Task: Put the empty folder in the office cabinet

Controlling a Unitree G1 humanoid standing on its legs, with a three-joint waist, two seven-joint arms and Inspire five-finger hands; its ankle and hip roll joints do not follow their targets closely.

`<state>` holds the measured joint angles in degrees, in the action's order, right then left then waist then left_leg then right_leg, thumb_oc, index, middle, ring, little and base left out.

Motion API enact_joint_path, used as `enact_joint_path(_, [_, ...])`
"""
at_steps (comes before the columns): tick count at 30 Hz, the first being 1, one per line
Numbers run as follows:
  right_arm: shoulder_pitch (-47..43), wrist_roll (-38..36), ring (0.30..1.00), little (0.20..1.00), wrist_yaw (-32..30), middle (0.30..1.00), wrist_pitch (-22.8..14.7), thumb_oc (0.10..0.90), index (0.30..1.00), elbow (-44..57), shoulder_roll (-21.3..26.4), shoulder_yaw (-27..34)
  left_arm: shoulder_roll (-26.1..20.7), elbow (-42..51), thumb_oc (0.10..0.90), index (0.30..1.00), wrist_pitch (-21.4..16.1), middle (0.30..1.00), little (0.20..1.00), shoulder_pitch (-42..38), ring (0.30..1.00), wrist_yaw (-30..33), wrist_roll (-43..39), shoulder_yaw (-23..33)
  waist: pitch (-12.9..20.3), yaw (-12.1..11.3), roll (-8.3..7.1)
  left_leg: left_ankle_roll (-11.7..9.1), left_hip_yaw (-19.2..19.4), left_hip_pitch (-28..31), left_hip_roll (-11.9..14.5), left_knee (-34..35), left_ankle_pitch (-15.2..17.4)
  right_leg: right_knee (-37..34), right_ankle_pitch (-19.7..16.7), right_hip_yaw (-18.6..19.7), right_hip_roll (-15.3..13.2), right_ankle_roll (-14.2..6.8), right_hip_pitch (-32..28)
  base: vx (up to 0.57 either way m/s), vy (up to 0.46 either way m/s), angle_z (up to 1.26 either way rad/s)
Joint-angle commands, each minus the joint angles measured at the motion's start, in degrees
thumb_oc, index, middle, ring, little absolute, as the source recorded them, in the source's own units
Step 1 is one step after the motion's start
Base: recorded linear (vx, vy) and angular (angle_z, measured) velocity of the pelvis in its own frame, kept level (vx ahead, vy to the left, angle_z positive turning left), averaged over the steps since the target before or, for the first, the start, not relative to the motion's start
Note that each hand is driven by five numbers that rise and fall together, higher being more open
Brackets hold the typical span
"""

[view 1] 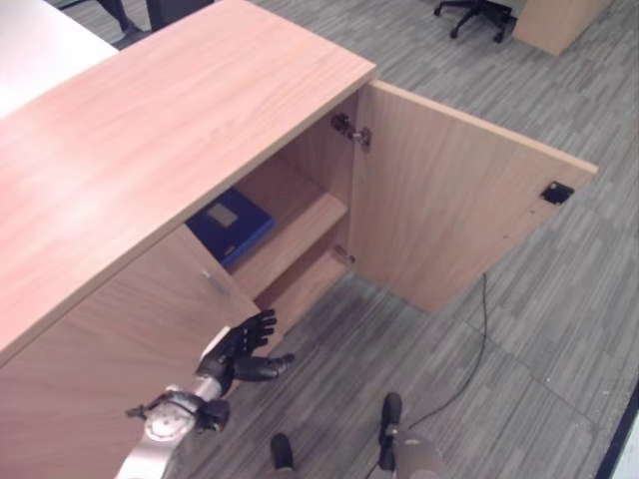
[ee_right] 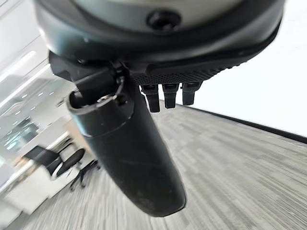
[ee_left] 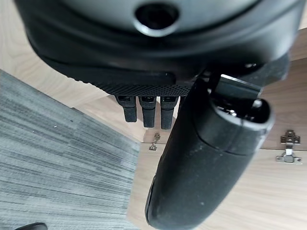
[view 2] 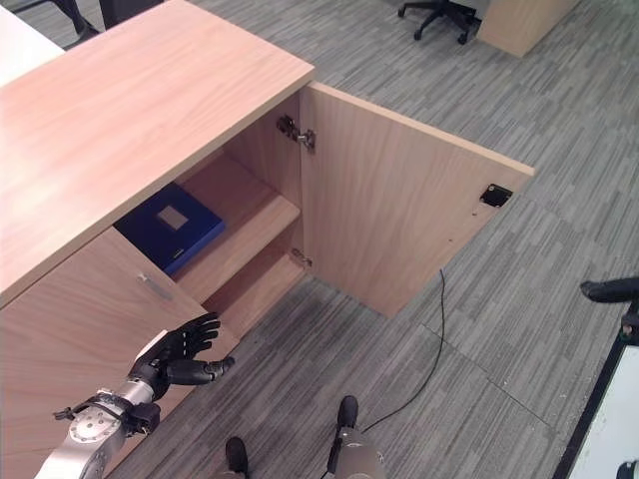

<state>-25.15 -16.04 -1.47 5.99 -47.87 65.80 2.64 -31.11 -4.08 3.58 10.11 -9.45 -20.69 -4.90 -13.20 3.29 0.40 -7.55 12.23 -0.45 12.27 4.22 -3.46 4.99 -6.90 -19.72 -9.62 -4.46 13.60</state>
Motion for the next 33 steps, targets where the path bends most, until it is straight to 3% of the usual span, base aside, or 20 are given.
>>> enact_joint_path(1, [-10.0, -1.6, 0.9, 0.9, -0.6, 0.9, -5.5, 0.8, 0.9, 0.6, 9.0, -4.6, -4.9, 5.9, 0.8, 0.9, -5.8, 0.9, 0.9, -3.4, 0.9, -0.8, -3.1, 0.1, 1.0, -2.7, -1.9, -2.1, 1.9, 3.9, 4.3, -0.8, -3.8, 5.7, 9.3, -4.6, -0.9, -2.3, 2.3, 0.07, -0.105, 0.29])
enact_joint_path(3, [-16.2, -2.1, 0.9, 0.9, 0.8, 0.9, -5.8, 0.8, 0.9, -0.8, 9.5, -10.6, -5.9, 5.7, 0.8, 0.9, -6.1, 0.9, 0.9, -3.2, 0.9, -1.6, -3.5, -0.3, 1.8, -3.7, -1.86, -3.2, 1.8, 3.8, 4.6, -0.7, -7.5, 2.1, 9.0, -5.0, 0.7, -1.9, 0.3, 0.09, -0.11, 0.25])
enact_joint_path(8, [-26.4, -3.7, 0.9, 0.9, 2.1, 0.9, -6.1, 0.8, 0.9, -3.8, 9.4, -19.6, -6.8, 5.4, 0.8, 0.9, -6.4, 0.9, 0.9, -2.8, 0.9, -1.9, -4.2, -0.6, 2.8, -4.4, -1.58, -4.3, 2.1, 4.2, 5.2, -0.1, -11.0, -0.7, 8.8, -5.8, 2.0, -1.3, -1.4, 0.05, -0.077, 0.17])
enact_joint_path(9, [-31.1, -4.8, 0.9, 0.9, 2.9, 0.9, -6.3, 0.8, 0.9, -4.8, 8.7, -24.0, -6.7, 5.5, 0.8, 0.9, -6.4, 0.9, 0.9, -2.2, 0.9, -2.2, -4.3, -0.8, 3.2, -4.5, -1.2, -4.7, 2.6, 4.3, 5.5, 0.2, -12.4, -2.0, 8.7, -6.4, 2.4, -1.1, -2.2, 0.05, -0.062, 0.13])
enact_joint_path(16, [-37.6, -5.9, 0.9, 0.9, 6.7, 0.9, -6.7, 0.8, 0.9, -0.4, 5.0, -34.0, -5.5, 5.0, 0.8, 0.9, -6.7, 0.9, 0.9, -1.9, 0.9, -2.5, -4.7, -1.1, 4.5, -5.1, -1.02, -6.3, 2.7, 4.5, 6.3, 0.5, -15.7, -4.4, 8.7, -7.0, 3.4, -0.6, -4.0, 0.03, -0.038, 0.02])
enact_joint_path(17, [-36.7, -5.8, 0.9, 0.9, 10.2, 0.9, -6.7, 0.8, 0.9, 6.7, 4.9, -38.3, -5.2, 4.6, 0.8, 0.9, -6.7, 0.9, 0.9, -1.9, 0.9, -2.8, -4.3, -1.6, 4.6, -5.0, -1.54, -6.6, 3.3, 5.0, 6.8, 0.5, -16.6, -5.4, 8.7, -7.2, 3.9, -0.3, -5.0, 0.01, -0.032, 0.07])
enact_joint_path(19, [-37.0, -4.5, 0.9, 0.9, 11.9, 0.9, -6.2, 0.8, 0.9, 10.1, 6.1, -41.3, -5.3, 4.3, 0.8, 0.9, -6.7, 0.9, 0.9, -1.8, 0.9, -3.1, -4.1, -1.6, 4.7, -4.9, -1.9, -6.7, 3.5, 5.1, 7.0, 0.5, -16.9, -6.0, 8.6, -7.4, 4.2, -0.3, -5.4, -0.01, -0.045, 0.01])
enact_joint_path(20, [-39.2, -0.7, 0.9, 0.9, 15.5, 0.9, -5.0, 0.8, 0.9, 17.5, 8.5, -49.3, -6.2, 4.4, 0.8, 0.9, -6.5, 0.9, 0.9, -1.7, 0.9, -3.6, -3.4, -1.2, 4.9, -4.8, -3.0, -6.9, 4.5, 5.3, 7.6, 0.4, -17.4, -7.6, 8.3, -7.7, 4.7, -0.2, -6.2, -0.04, -0.059, -0.07])
enact_joint_path(23, [-40.5, -2.5, 0.9, 0.9, 22.9, 0.9, -5.3, 0.8, 0.9, 35.7, 11.1, -60.9, -6.4, 4.8, 0.8, 0.9, -6.8, 0.9, 0.9, -2.5, 0.9, -4.2, -0.8, -0.4, 5.1, -4.1, -4.58, -7.1, 7.4, 5.4, 8.5, 0.2, -17.6, -10.0, 7.9, -8.4, 5.4, -0.4, -7.1, -0.05, -0.042, -0.04])
enact_joint_path(26, [-38.8, -5.4, 0.9, 0.9, 26.2, 0.9, -5.1, 0.8, 0.9, 45.0, 11.4, -63.0, -5.7, 4.8, 0.8, 0.9, -7.0, 0.9, 0.9, -3.1, 0.9, -4.5, 0.0, -0.6, 5.3, -4.0, -5.16, -7.0, 8.7, 5.6, 8.7, -0.2, -17.2, -10.0, 7.7, -8.1, 5.5, -0.4, -7.4, -0.02, -0.003, 0.05])
enact_joint_path(30, [-38.2, -12.5, 0.9, 0.9, 30.9, 0.9, -5.3, 0.8, 0.9, 60.9, 11.8, -65.2, -4.7, 3.6, 0.8, 0.9, -7.1, 0.9, 0.9, -4.7, 0.9, -4.4, 1.3, 0.1, 6.8, -3.7, -7.62, -6.9, 11.3, 7.3, 8.9, -0.6, -15.3, -10.0, 6.8, -7.8, 5.4, -0.8, -8.8, 0.0, 0.026, -0.05])
enact_joint_path(33, [-37.4, -15.5, 0.9, 0.9, 31.9, 0.9, -5.6, 0.8, 0.9, 64.6, 13.1, -64.5, -4.4, 3.3, 0.8, 0.9, -7.2, 0.9, 0.9, -4.8, 0.9, -4.7, 1.8, 0.8, 7.7, -3.5, -8.4, -6.8, 12.4, 7.7, 8.7, -0.8, -13.7, -10.0, 6.3, -8.0, 5.0, -1.3, -9.2, -0.01, 0.057, 0.05])
